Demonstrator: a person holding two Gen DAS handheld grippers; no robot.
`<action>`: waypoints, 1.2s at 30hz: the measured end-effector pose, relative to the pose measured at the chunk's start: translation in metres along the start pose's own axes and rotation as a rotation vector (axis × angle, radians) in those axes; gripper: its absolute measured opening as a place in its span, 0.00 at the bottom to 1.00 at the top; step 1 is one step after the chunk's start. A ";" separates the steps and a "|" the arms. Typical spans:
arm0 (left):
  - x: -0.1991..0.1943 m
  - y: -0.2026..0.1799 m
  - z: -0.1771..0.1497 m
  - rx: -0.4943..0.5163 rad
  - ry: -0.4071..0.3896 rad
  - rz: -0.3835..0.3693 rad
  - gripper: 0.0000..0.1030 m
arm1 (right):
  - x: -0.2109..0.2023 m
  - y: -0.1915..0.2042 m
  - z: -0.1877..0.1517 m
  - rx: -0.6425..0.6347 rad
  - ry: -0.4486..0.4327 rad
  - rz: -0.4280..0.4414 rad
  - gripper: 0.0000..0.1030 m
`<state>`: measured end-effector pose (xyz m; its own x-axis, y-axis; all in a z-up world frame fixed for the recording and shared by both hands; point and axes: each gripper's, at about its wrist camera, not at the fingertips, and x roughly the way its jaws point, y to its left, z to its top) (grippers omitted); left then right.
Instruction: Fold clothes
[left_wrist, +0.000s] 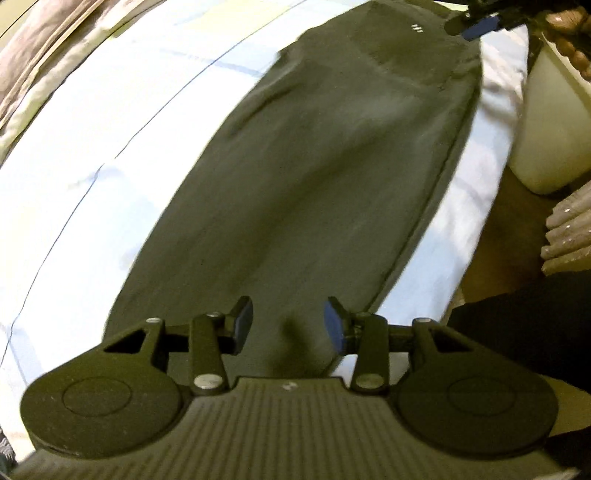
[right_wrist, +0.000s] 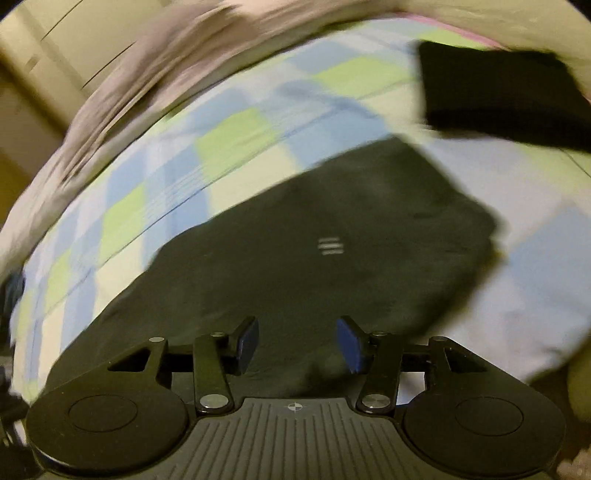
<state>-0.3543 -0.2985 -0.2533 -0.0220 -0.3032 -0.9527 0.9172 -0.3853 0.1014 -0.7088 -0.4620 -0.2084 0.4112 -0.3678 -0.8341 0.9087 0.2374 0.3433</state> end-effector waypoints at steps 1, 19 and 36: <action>-0.003 0.010 -0.008 0.001 -0.009 0.004 0.36 | 0.005 0.013 0.000 -0.021 0.007 0.006 0.49; 0.029 0.082 0.143 -0.091 -0.198 -0.197 0.46 | 0.047 0.012 0.111 -0.241 0.045 -0.249 0.49; 0.154 0.109 0.264 -0.439 0.021 -0.516 0.50 | 0.112 -0.152 0.188 -0.064 0.294 0.004 0.20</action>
<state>-0.3629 -0.6178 -0.3136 -0.4968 -0.1564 -0.8536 0.8678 -0.0855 -0.4894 -0.7880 -0.7082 -0.2726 0.3682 -0.0923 -0.9251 0.8968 0.2977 0.3272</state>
